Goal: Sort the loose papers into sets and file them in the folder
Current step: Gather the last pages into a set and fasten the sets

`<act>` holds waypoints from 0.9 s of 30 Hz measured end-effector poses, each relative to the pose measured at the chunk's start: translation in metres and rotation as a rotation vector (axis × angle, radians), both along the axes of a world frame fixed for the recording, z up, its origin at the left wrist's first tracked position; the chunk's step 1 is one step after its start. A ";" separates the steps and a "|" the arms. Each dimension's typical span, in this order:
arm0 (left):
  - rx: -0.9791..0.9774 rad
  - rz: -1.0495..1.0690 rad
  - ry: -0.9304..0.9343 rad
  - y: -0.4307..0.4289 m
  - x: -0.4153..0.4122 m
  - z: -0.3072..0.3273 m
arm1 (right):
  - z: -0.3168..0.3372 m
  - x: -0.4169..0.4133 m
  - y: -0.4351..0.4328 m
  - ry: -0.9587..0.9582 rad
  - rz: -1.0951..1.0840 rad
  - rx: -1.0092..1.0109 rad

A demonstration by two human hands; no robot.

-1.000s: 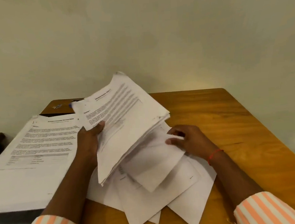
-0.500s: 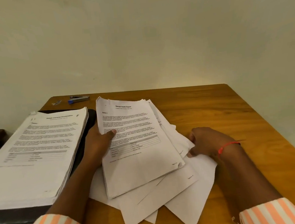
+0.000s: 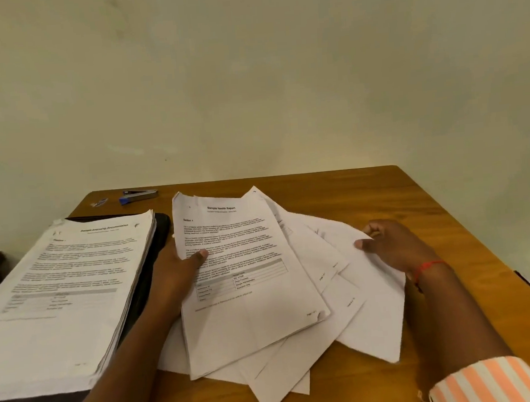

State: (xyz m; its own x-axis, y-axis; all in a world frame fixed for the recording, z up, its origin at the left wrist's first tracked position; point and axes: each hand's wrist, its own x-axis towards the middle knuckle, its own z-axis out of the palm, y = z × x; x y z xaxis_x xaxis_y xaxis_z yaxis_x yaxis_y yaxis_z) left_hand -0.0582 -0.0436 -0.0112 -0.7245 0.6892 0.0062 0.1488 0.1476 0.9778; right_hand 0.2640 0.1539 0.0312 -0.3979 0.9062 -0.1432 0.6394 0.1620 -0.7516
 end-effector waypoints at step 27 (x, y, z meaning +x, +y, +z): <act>0.098 -0.010 -0.179 0.000 0.007 0.008 | -0.016 -0.015 0.011 0.866 -0.556 0.105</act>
